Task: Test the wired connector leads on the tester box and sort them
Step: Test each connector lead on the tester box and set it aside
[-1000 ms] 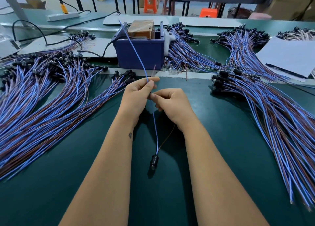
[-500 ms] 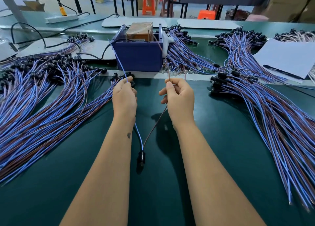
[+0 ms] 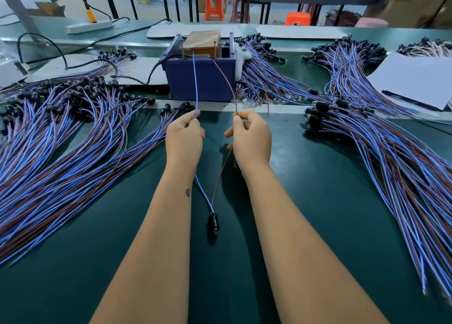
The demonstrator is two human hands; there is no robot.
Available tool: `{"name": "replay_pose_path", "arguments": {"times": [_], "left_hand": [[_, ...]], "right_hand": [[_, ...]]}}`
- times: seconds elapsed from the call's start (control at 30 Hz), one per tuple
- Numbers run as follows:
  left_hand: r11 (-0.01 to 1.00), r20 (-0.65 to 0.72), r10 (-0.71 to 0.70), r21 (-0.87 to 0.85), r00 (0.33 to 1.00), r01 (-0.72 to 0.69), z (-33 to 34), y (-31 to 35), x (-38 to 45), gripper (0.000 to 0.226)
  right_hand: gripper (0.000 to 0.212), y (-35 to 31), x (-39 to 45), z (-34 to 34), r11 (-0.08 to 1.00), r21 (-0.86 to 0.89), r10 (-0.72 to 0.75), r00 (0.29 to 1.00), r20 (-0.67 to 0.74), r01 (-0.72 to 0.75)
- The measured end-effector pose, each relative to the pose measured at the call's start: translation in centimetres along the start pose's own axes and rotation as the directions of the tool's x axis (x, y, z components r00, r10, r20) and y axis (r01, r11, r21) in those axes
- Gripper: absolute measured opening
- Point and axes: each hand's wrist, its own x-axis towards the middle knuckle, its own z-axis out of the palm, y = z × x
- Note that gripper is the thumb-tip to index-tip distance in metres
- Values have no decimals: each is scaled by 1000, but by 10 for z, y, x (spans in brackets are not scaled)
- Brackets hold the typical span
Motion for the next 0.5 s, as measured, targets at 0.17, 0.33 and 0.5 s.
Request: {"name": "replay_pose_path", "arguments": {"times": [0.17, 0.33, 0.5], "left_hand": [[1000, -37, 7, 13, 999, -6, -6, 0, 3, 34], [1000, -67, -5, 10, 998, 6, -11, -1, 9, 33], [999, -60, 6, 38, 998, -4, -10, -2, 9, 32]], "right_hand": [[23, -1, 2, 2, 999, -14, 36, 999, -31, -37], [25, -3, 3, 2, 998, -31, 47, 998, -35, -48], [25, -2, 2, 1, 999, -9, 34, 998, -43, -35]]}}
